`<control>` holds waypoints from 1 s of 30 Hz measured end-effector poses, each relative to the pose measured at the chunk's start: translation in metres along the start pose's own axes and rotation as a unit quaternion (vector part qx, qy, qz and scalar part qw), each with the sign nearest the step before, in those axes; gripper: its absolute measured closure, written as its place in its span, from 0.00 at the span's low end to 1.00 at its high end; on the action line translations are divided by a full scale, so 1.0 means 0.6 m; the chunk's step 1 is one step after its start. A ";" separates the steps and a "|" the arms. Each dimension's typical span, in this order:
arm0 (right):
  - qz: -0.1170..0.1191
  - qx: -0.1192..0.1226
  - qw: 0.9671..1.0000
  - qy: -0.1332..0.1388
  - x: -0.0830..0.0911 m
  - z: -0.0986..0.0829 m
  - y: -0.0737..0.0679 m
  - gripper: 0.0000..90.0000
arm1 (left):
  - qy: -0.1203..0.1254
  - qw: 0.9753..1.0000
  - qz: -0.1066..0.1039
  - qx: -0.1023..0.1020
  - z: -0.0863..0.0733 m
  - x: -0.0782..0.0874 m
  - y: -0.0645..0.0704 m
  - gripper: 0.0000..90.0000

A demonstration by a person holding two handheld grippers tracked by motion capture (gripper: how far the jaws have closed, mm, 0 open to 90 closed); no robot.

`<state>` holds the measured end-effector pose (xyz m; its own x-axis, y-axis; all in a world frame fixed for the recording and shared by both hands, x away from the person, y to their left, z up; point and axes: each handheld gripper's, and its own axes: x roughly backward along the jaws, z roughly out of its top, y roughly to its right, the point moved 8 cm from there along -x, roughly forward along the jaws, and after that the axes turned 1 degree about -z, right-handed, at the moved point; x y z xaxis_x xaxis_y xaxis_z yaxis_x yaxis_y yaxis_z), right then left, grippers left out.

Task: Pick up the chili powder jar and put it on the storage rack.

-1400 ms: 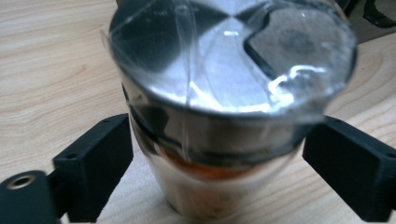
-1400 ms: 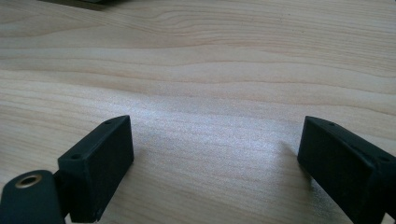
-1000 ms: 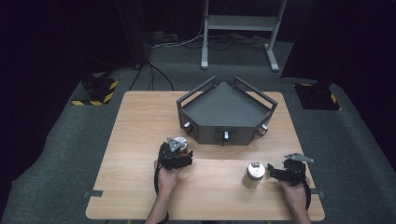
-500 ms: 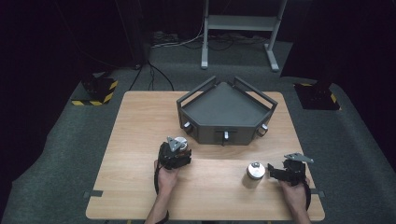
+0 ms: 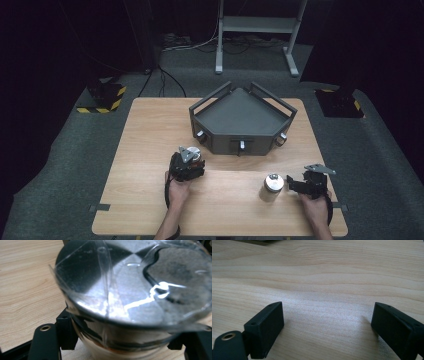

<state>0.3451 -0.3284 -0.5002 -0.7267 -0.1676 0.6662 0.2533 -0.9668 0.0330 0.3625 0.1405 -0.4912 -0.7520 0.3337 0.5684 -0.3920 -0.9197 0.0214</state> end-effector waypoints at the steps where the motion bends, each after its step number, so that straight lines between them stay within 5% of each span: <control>1: 0.000 0.000 1.000 0.000 0.000 0.000 0.000 0.12 | 0.000 1.000 0.000 0.000 0.000 0.000 0.000 0.33; 19: 0.000 0.000 1.000 0.000 0.000 0.000 0.000 0.12 | -0.005 1.000 -0.002 -0.007 0.003 0.004 0.003 0.34; 30: 0.000 0.000 1.000 0.001 0.000 0.000 0.000 0.13 | -0.008 1.000 -0.020 -0.013 0.016 0.014 0.004 0.34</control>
<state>0.3451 -0.3287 -0.5002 -0.7273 -0.1684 0.6654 0.2538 -0.9667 0.0328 0.3602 0.1389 -0.4781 -0.7265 0.3674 0.5807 -0.4360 -0.8996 0.0237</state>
